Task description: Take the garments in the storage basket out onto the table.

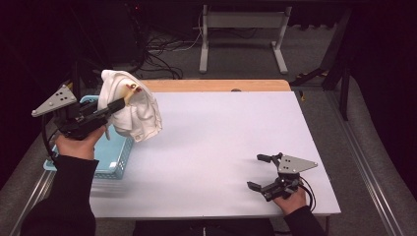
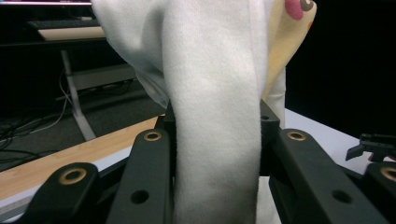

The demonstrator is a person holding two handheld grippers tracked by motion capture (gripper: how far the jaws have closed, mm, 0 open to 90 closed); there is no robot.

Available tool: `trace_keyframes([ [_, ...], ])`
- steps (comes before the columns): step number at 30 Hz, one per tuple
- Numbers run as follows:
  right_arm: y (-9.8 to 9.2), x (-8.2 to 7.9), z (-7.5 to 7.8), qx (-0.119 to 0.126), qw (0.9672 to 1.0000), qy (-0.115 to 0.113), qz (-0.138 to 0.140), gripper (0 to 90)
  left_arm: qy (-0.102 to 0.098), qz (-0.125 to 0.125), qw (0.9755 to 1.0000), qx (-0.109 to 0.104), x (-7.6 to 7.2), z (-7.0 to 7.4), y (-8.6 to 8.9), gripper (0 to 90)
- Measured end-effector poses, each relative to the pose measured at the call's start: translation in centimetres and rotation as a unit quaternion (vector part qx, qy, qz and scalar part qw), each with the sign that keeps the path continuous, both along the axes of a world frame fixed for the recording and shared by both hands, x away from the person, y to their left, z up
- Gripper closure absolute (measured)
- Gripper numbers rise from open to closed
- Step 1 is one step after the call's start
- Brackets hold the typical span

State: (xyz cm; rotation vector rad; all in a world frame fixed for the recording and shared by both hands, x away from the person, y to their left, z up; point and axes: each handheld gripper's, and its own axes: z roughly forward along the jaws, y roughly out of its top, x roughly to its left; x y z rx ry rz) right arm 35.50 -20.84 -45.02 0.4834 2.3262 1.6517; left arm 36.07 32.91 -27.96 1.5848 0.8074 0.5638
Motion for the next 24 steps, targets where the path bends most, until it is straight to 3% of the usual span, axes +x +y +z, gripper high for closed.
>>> trace_keyframes([
  [13,0.0,0.0,0.0,0.001,1.0,0.0,0.002,1.8,0.006,-0.032,0.9995,-0.006,0.8,-0.4,-3.9,68.2],
  [24,0.0,0.0,0.0,0.001,1.0,-0.001,0.003,1.8,0.015,-0.066,0.9977,-0.01,1.6,-1.6,-7.4,68.2],
])
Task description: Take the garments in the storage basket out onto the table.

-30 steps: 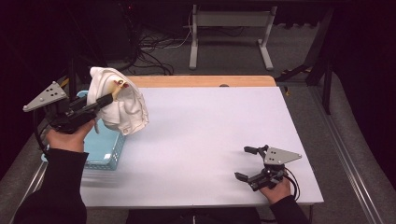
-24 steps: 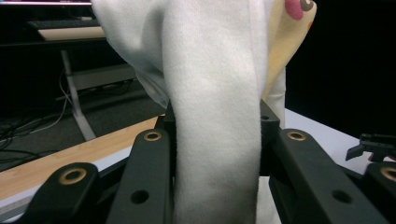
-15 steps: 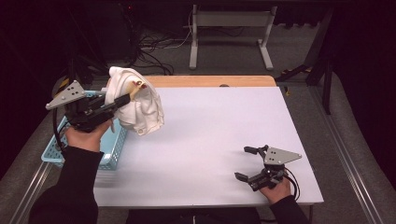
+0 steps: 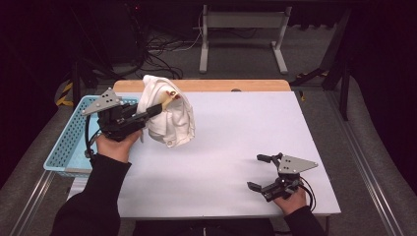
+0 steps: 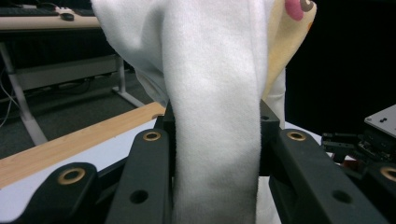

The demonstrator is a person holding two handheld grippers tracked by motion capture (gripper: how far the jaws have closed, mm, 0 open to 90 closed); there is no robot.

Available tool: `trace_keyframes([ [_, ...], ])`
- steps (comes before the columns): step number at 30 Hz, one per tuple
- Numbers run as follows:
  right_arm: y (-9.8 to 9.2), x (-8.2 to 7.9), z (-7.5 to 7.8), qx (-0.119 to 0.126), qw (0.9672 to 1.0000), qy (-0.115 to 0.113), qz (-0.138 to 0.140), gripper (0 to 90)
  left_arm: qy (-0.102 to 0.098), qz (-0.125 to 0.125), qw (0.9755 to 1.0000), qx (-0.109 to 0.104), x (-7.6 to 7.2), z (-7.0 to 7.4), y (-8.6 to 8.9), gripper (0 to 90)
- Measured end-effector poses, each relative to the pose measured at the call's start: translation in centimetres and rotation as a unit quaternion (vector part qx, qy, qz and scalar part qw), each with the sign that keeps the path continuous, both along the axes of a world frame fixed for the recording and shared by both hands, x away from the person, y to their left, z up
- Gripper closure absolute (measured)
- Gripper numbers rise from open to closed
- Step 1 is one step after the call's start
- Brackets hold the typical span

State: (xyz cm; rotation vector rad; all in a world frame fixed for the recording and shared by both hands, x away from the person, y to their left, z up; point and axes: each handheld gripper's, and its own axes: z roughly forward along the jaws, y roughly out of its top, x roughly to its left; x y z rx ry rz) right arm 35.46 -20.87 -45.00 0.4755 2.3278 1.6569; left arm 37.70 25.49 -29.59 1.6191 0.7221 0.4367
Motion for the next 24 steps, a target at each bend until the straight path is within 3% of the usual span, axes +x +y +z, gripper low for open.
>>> trace_keyframes([
  [24,0.0,0.0,0.0,0.0,1.0,-0.001,0.0,1.8,0.029,-0.053,0.9981,0.008,1.4,-3.7,-5.3,68.1],
])
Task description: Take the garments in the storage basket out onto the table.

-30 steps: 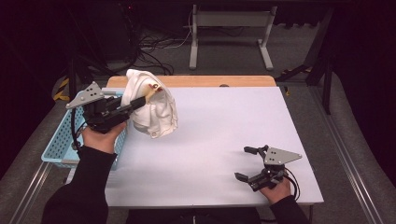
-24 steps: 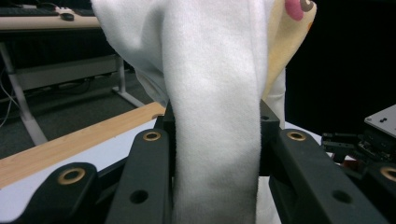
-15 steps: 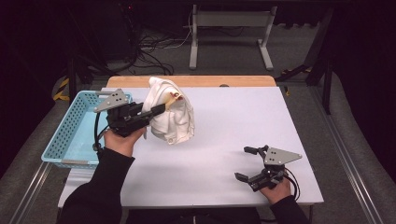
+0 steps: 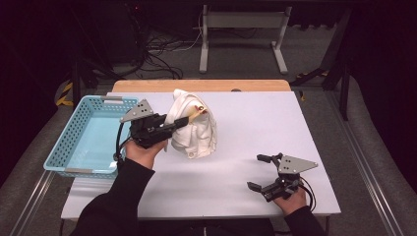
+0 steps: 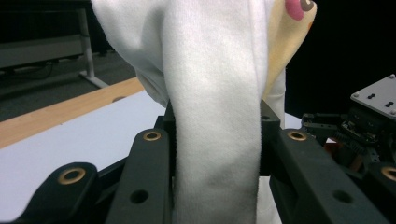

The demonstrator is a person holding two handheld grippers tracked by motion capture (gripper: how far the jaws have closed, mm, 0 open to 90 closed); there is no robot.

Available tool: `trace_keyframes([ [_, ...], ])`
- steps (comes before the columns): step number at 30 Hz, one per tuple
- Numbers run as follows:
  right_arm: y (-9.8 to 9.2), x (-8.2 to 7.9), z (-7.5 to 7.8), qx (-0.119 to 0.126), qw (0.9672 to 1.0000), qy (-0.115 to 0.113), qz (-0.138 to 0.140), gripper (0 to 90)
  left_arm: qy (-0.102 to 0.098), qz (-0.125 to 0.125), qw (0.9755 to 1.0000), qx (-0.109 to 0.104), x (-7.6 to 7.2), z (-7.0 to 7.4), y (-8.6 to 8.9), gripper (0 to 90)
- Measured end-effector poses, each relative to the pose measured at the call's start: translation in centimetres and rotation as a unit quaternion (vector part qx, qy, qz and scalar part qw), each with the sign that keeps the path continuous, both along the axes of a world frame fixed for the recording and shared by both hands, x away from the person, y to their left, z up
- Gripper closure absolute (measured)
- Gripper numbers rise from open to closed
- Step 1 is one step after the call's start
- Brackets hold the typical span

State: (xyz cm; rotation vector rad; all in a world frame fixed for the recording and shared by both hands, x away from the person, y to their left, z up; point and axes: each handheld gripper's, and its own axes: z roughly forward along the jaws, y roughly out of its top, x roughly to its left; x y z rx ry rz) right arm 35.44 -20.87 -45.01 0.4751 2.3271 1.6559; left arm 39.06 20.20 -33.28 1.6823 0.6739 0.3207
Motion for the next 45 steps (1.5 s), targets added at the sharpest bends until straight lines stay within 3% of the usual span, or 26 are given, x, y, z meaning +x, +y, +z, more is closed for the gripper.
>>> trace_keyframes([
  [23,0.0,0.0,0.0,0.0,1.0,-0.001,0.001,1.7,0.043,-0.039,0.9982,0.017,1.0,-4.4,-4.6,68.0],
  [35,0.0,0.0,0.0,0.0,1.0,-0.001,0.001,1.8,0.062,-0.049,0.9963,0.034,1.5,-6.0,-6.1,67.8],
  [45,0.0,0.0,0.0,0.0,1.0,-0.001,0.002,1.7,0.071,-0.044,0.9952,0.051,2.0,-7.0,-7.0,67.0],
])
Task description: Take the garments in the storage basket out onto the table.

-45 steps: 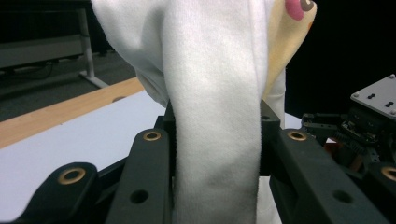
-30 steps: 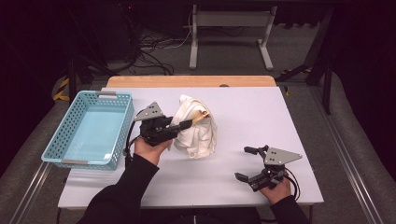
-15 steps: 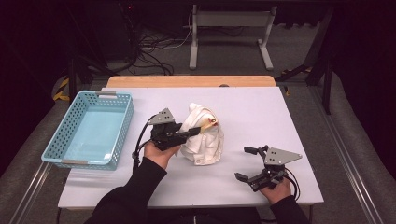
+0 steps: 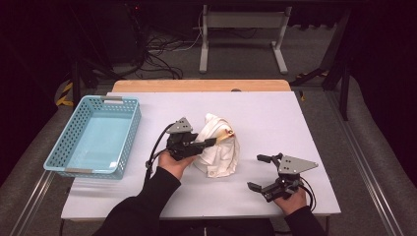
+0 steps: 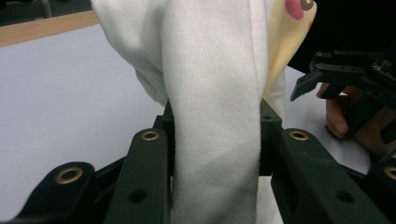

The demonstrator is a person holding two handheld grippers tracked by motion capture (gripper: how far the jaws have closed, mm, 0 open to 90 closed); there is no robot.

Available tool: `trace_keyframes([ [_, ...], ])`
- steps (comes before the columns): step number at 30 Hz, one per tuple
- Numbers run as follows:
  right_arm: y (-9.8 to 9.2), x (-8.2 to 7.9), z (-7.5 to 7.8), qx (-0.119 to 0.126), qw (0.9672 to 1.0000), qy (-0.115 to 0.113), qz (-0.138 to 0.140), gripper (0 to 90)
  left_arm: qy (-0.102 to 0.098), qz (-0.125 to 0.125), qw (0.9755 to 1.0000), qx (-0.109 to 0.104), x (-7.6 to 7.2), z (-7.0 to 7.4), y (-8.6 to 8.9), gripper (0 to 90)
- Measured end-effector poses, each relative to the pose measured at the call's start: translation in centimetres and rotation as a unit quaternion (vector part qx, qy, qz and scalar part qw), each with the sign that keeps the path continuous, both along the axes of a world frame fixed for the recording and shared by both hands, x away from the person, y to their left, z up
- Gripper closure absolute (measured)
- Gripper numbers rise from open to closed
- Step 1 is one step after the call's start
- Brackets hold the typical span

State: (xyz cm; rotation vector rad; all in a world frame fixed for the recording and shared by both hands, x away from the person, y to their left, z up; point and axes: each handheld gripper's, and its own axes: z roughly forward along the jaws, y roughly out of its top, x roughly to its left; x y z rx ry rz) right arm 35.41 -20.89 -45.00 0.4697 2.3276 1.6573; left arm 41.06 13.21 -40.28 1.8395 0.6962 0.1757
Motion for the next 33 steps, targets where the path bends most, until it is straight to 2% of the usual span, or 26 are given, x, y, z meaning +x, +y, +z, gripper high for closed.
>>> trace_keyframes([
  [8,0.0,0.0,0.0,-0.001,1.0,-0.001,-0.001,1.8,-0.006,0.02,0.9997,0.016,0.5,-0.5,-0.3,62.8],
  [10,0.0,0.0,0.0,0.0,1.0,-0.001,-0.001,1.8,-0.013,0.029,0.9991,0.027,0.6,-0.6,-0.3,53.2],
  [11,0.0,0.0,0.0,0.0,1.0,-0.001,-0.001,1.8,-0.013,0.029,0.9991,0.027,0.6,-0.6,-0.3,41.8],
  [12,0.0,0.0,0.0,0.0,1.0,0.0,0.0,1.8,-0.019,0.038,0.9987,0.03,0.7,-0.7,-0.2,41.8],
  [13,0.0,0.0,0.0,0.0,1.0,0.0,-0.001,1.8,-0.025,0.049,0.9978,0.037,0.9,-0.6,0.1,27.3],
  [15,0.0,0.0,0.0,0.0,1.0,0.0,0.0,1.8,-0.023,0.054,0.9977,0.035,0.9,-0.6,0.3,19.7],
  [17,0.0,0.0,0.0,0.0,1.0,0.0,0.0,1.8,-0.028,0.064,0.9969,0.036,1.0,-0.5,0.7,16.2],
  [25,0.0,0.0,0.0,-0.001,1.0,-0.001,-0.001,1.8,-0.038,0.049,0.9975,0.034,0.4,-0.2,1.1,13.1],
  [33,0.0,0.0,0.0,0.0,1.0,0.0,-0.001,1.8,-0.047,0.033,0.9982,0.015,-0.8,0.8,1.7,12.3],
])
